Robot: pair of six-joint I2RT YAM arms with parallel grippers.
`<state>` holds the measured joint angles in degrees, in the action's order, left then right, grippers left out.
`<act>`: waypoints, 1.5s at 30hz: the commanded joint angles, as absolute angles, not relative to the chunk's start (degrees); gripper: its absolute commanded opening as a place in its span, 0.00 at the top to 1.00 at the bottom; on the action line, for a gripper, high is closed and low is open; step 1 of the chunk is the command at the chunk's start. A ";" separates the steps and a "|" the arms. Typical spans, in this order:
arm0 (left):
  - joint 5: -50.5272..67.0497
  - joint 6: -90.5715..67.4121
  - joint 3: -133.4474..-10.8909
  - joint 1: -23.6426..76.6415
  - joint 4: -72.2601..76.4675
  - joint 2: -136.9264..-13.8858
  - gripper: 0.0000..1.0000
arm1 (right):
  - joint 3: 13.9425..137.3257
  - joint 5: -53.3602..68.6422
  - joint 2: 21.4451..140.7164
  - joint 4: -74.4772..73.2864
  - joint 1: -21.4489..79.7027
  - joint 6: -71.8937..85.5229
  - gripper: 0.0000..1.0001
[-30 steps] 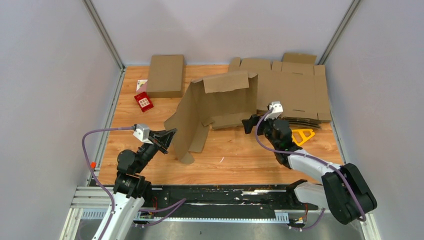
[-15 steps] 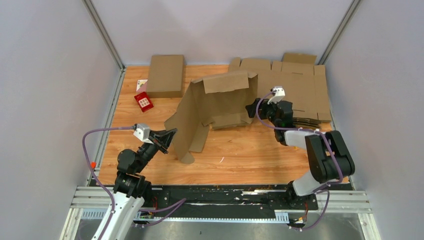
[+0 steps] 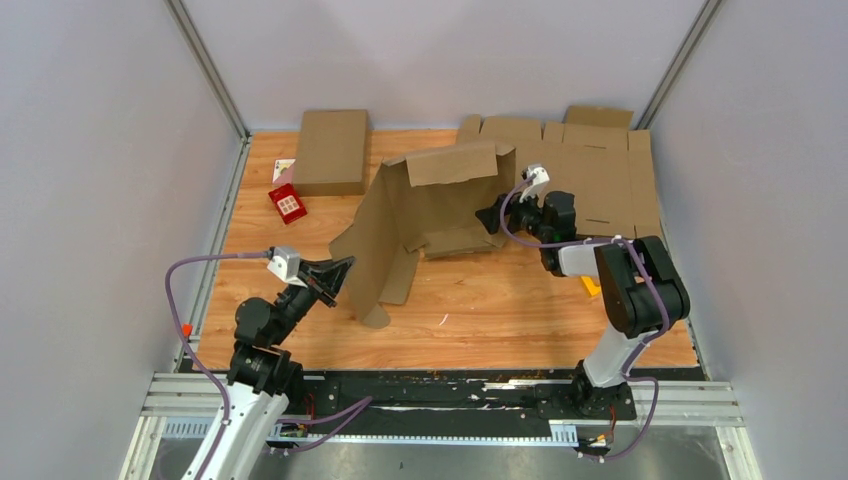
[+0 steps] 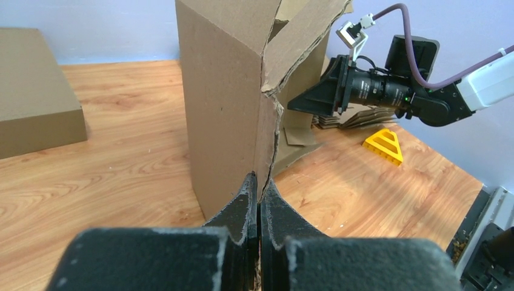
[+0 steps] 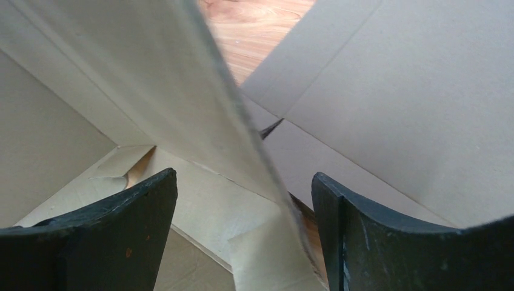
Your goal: Fold the paper box
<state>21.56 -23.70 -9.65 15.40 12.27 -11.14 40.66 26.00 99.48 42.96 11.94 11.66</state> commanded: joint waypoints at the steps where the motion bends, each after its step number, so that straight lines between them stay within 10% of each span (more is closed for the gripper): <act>1: 22.67 -24.70 -9.35 15.73 13.16 -13.42 1.00 | 39.49 27.29 97.20 47.71 14.44 10.57 0.21; 45: 27.71 -28.03 -15.08 15.74 14.91 -20.18 1.00 | 35.23 11.11 91.20 27.14 28.89 -2.75 0.00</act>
